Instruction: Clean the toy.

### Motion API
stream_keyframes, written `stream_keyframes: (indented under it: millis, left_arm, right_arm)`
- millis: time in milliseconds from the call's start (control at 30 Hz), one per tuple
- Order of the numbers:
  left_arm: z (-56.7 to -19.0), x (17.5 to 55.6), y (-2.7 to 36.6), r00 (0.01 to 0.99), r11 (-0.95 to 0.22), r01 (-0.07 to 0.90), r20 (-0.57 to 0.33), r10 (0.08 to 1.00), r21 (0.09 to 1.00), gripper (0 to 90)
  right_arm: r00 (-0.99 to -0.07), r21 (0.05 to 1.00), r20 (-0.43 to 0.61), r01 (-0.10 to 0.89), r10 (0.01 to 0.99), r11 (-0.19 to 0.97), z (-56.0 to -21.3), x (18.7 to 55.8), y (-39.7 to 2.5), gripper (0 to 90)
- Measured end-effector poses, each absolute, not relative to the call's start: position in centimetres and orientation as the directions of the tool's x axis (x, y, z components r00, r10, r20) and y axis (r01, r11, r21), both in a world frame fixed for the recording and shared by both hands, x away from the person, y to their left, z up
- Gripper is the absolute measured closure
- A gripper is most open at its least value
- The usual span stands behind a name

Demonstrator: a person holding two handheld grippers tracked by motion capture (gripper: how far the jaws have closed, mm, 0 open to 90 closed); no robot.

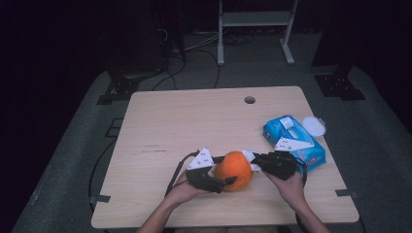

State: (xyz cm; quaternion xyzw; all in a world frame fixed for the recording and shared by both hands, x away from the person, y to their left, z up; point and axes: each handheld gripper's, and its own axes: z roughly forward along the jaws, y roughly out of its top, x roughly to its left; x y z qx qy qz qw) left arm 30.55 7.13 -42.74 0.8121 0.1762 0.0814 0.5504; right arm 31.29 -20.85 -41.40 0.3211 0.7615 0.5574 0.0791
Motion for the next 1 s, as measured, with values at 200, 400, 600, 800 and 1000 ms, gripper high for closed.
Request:
stream_keyframes:
  millis: [200,400,600,800,1000]
  left_arm:
    - [-43.1,30.5,7.0,0.904,-0.305,0.217,-0.073,0.42,0.927,32.2]
    - [-42.9,30.2,6.5,0.895,-0.309,0.234,-0.08,0.438,0.922,30.4]
    - [-42.7,30.4,7.3,0.942,-0.34,0.195,-0.079,0.327,0.92,25.7]
    - [-42.8,30.4,6.6,0.935,-0.355,0.147,-0.013,0.354,0.923,16.3]
    - [-43.1,29.9,6.5,0.935,-0.37,0.117,0.024,0.355,0.922,32.1]
  right_arm:
    - [-0.817,0.924,0.156,0.32,0.556,0.211,-40.1,30.0,-20.0,84.0]
    - [-0.857,0.923,-0.019,0.182,0.515,0.338,-39.1,28.1,-17.5,84.0]
    - [-0.862,0.922,0.042,0.228,0.505,0.312,-39.6,28.8,-18.7,84.0]
    - [-0.883,0.922,0.048,0.219,0.466,0.321,-39.7,28.2,-18.3,83.8]
    - [-0.881,0.916,-0.008,0.184,0.474,0.356,-39.2,27.9,-17.4,84.1]
